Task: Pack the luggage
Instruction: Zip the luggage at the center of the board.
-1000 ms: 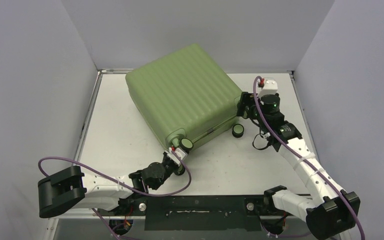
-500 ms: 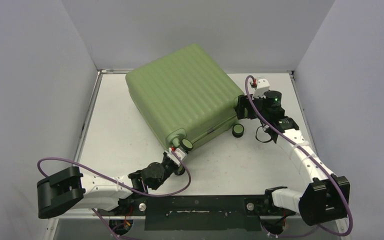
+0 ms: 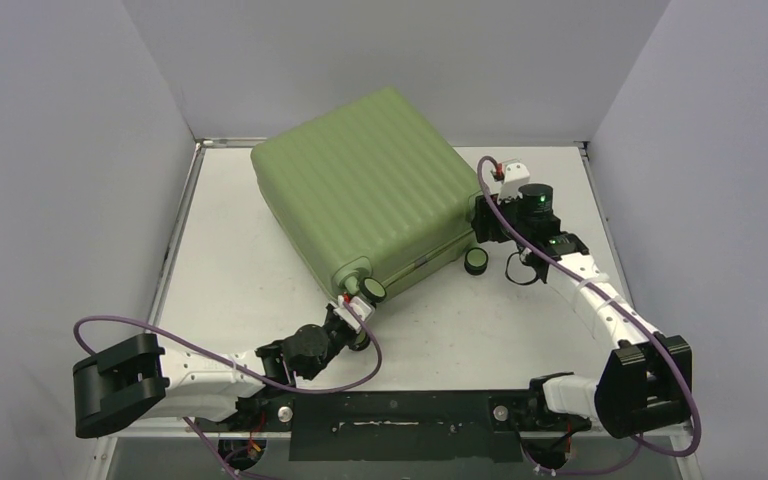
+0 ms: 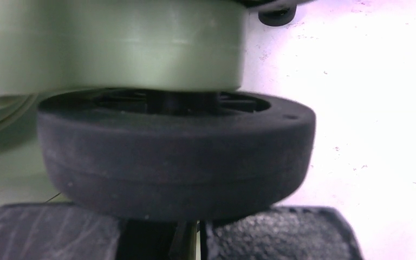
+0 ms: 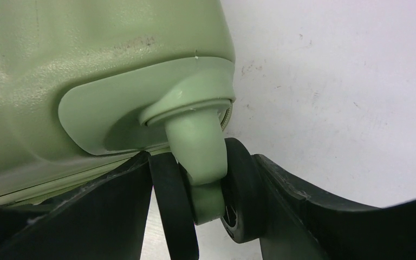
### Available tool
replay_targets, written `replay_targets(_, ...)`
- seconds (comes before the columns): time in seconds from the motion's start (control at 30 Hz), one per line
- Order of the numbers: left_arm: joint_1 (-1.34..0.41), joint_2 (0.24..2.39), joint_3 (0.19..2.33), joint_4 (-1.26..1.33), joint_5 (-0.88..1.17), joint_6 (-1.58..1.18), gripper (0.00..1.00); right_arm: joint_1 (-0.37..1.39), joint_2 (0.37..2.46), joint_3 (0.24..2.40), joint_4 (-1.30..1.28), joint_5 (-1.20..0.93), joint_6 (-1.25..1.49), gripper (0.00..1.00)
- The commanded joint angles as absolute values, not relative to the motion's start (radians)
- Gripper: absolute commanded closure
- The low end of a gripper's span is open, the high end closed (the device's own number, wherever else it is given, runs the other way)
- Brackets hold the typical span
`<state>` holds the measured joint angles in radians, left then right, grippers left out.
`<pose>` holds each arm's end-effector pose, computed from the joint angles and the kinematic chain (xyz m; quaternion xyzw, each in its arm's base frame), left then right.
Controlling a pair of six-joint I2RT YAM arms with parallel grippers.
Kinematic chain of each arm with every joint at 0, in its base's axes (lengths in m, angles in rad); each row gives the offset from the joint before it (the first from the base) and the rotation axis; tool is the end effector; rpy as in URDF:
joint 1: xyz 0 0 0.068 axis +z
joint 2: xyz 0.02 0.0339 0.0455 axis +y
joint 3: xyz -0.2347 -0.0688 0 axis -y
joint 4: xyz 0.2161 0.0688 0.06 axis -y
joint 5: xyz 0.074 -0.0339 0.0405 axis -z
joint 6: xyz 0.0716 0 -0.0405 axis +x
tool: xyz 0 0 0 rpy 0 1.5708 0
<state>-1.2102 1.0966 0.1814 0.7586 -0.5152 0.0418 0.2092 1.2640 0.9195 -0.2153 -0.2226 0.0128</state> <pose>0.1130 -0.1997 0.1663 0.2966 0.6927 -0.1849 0.6308 0.2850 0.0767 0.2444 -0.1388 0.8601 0.1499 0.4675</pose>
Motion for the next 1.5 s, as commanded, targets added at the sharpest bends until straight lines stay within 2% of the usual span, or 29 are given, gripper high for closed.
replay_targets(0.0, -1.218, 1.106, 0.259, 0.792, -0.463, 0.040, 1.00, 0.307, 1.179, 0.870, -0.174, -0.229, 0.069, 0.90)
replay_targets(0.13, -1.223, 1.139, 0.297, 0.781, -0.446, 0.038, 1.00, 0.375, 1.086, 0.816, -0.206, -0.162, 0.111, 1.00)
replay_targets(0.47, -1.252, 1.262, 0.416, 0.808, -0.431, 0.034, 1.00, 0.439, 0.926, 0.749, -0.281, -0.100, 0.229, 1.00)
replay_targets(0.7, -1.272, 1.333, 0.499, 0.802, -0.470, 0.027, 1.00, 0.466, 0.931, 0.714, -0.307, -0.011, 0.239, 1.00)
replay_targets(1.0, -1.316, 1.383, 0.534, 0.751, -0.671, -0.065, 1.00, 0.457, 0.976, 0.655, -0.195, 0.134, 0.343, 1.00)
replay_targets(1.23, -1.394, 1.424, 0.534, 0.788, -0.778, -0.057, 1.00, 0.439, 1.040, 0.650, -0.088, 0.105, 0.404, 1.00)
replay_targets(1.47, -1.405, 1.484, 0.574, 0.825, -0.787, -0.036, 1.00, 0.448, 1.084, 0.641, -0.040, 0.043, 0.434, 1.00)
